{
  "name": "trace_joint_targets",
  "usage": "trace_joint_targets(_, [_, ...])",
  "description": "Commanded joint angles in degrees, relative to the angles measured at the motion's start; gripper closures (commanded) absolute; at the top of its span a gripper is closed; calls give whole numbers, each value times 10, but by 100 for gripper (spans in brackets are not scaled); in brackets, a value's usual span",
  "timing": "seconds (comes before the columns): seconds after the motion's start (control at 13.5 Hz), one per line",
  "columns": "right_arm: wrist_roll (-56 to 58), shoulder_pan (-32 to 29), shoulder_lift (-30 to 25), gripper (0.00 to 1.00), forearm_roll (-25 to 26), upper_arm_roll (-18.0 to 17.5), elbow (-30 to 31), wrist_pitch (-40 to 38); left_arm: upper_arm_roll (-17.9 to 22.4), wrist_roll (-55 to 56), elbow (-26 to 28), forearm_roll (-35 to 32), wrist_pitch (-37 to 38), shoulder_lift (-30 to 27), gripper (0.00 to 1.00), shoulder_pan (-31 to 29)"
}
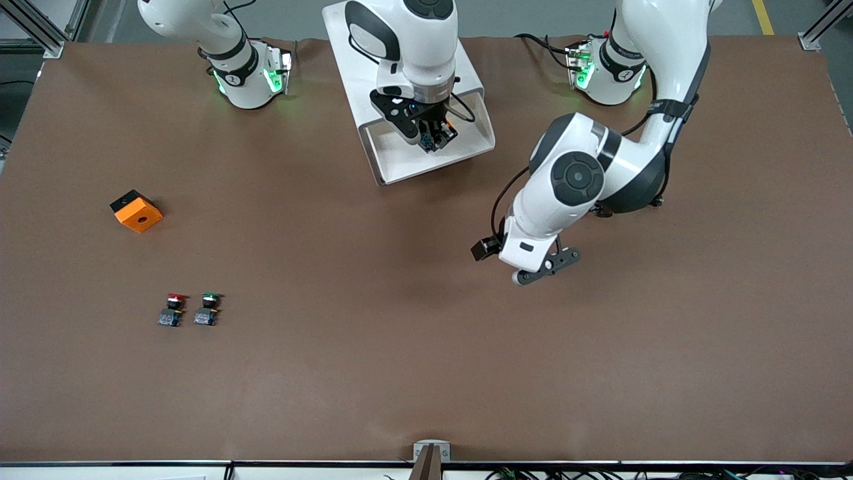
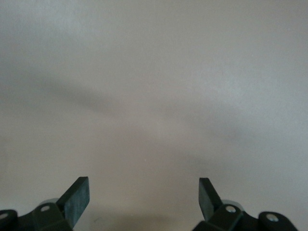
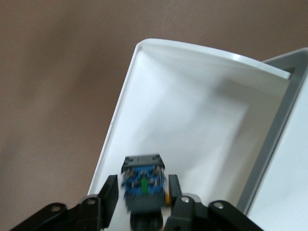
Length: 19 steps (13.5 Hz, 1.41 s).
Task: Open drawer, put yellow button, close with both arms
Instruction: 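Release the button into the drawer and raise the right gripper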
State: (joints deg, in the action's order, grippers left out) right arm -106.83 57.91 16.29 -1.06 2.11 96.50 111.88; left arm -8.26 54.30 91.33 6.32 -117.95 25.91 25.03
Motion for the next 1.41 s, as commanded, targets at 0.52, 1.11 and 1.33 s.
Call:
trace_joint_targets(0.52, [193,-79,1,0,-1,10,-165,-233,-30,37,30,-18,30,-46,0,17])
trace_joint_targets(1.11, [605,-265,-28,0,4,12,-227,-381,-40,100,33,-18,32,-27,0,76])
trace_joint_targets(1.33, [744,-349,-41,0,7,12,-228,-383,-40,99,38,-18,29,-28,0,98])
